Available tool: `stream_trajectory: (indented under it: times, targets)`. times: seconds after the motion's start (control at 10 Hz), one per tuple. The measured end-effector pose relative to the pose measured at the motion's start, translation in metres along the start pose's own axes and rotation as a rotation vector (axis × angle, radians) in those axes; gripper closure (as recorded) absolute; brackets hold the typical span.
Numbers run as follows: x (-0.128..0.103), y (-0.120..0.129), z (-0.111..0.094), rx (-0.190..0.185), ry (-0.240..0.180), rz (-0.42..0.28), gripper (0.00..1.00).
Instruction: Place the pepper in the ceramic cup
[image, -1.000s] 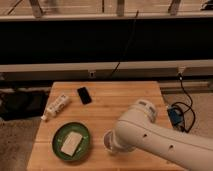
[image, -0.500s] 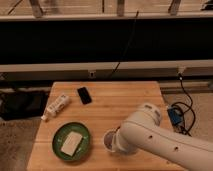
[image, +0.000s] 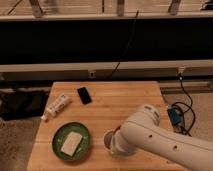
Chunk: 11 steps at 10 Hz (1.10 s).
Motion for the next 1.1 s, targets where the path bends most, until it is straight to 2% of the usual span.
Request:
stream_trajectory:
  times: [0.1, 0.2, 0.7, 1.1]
  targets:
    - [-0.0004, -0.0004, 0.0017, 0.003, -0.005, -0.003, 0.24]
    - [-0.0001, -0.0006, 0.0023, 0.007, -0.007, -0.005, 0.2]
    - [0.0011, 0.009, 0.0043, 0.022, -0.017, 0.004, 0.2]
    - [0.0058, 0.0017, 0.0028, 0.008, -0.012, -0.008, 0.2]
